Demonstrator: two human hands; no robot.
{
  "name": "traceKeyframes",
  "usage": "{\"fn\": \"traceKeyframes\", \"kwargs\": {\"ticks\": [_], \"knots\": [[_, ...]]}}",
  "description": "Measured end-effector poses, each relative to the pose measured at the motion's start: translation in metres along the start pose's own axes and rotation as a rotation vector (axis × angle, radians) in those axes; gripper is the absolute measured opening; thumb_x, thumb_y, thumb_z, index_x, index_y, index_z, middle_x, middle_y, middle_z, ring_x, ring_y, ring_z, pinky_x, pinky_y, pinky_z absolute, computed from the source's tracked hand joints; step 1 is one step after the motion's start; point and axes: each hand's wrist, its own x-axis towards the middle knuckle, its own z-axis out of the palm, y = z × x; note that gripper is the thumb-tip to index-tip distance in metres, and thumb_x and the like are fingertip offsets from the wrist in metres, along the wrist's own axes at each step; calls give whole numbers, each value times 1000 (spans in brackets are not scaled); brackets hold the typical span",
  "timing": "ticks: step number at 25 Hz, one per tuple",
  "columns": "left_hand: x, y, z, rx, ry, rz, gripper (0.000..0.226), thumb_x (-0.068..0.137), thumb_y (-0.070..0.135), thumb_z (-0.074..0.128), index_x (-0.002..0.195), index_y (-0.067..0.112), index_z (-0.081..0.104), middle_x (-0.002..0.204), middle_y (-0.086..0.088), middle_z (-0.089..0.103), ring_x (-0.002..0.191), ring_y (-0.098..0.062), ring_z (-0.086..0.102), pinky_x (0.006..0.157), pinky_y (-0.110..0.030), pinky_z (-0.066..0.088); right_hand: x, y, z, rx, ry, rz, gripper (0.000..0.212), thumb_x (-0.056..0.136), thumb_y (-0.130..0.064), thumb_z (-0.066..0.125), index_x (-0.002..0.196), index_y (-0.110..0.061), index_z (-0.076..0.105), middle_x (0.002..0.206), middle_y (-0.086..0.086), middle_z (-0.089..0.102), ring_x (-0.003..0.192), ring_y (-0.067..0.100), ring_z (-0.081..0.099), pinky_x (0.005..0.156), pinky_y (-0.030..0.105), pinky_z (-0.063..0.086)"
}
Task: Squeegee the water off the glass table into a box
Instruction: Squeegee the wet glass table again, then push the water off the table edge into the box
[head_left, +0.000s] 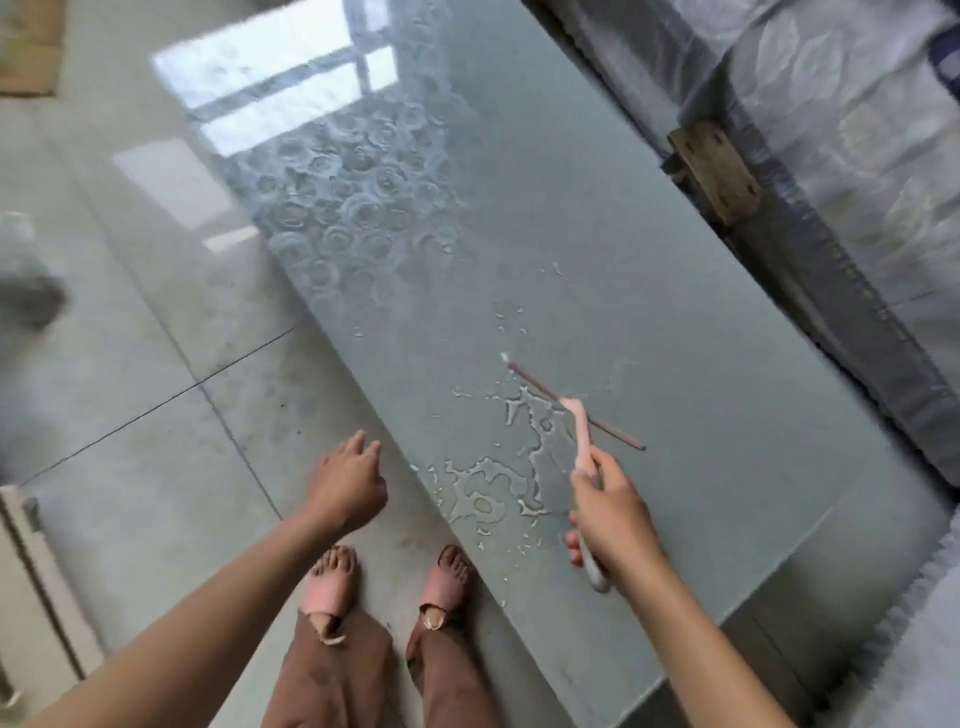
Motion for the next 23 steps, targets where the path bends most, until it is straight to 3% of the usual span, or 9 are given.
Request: {"fn": "traceKeyframes", "kwargs": {"ticks": [4, 7, 11, 12, 16, 19, 23], "knots": [[-46, -48, 3, -228, 38, -143, 45, 93, 18, 40, 136, 9, 45, 145, -11, 42, 130, -29, 44, 103, -37, 40, -40, -33, 19, -469, -249, -239, 29, 95, -21, 43, 120, -33, 48, 62, 0, 57, 39, 16, 54, 38, 22, 40], [-86, -100, 14, -386, 57, -287, 46, 94, 19, 38, 140, 14, 43, 144, -7, 44, 129, -26, 45, 104, -35, 40, -70, -61, 64, -681, -377, -377, 34, 96, -24, 44, 128, -35, 46, 70, 1, 61, 39, 13, 55, 38, 22, 41], [-148, -172, 45, -575, 115, -485, 46, 95, 19, 37, 141, 17, 42, 144, -6, 45, 130, -25, 44, 104, -36, 40, -109, -85, 153, -1032, -486, -631, 36, 97, -30, 43, 134, -27, 42, 102, 13, 66, 74, 28, 63, 69, 36, 53], [-161, -186, 53, -614, 127, -524, 46, 95, 20, 37, 140, 17, 42, 143, -6, 45, 130, -24, 44, 103, -36, 40, -118, -89, 172, -1082, -512, -667, 35, 97, -30, 43, 132, -25, 42, 103, 13, 66, 75, 29, 63, 69, 37, 53], [-224, -250, 99, -813, 187, -717, 44, 94, 19, 38, 138, 17, 43, 141, -7, 48, 126, -25, 47, 100, -34, 42, -164, -93, 253, -1186, -625, -767, 26, 96, -31, 44, 122, -26, 44, 82, 7, 62, 47, 20, 61, 41, 32, 53], [-281, -314, 139, -982, 275, -933, 44, 93, 20, 42, 137, 19, 46, 138, -9, 52, 123, -28, 51, 97, -32, 43, -209, -86, 328, -1272, -708, -858, 17, 95, -32, 44, 111, -29, 47, 78, 9, 61, 48, 24, 60, 43, 40, 53], [-339, -402, 177, -1091, 352, -1115, 42, 93, 22, 44, 134, 17, 50, 136, -11, 54, 123, -30, 51, 99, -33, 41, -272, -82, 415, -1393, -796, -1036, 14, 94, -36, 44, 108, -33, 46, 79, 5, 60, 48, 21, 58, 44, 39, 53]]}}
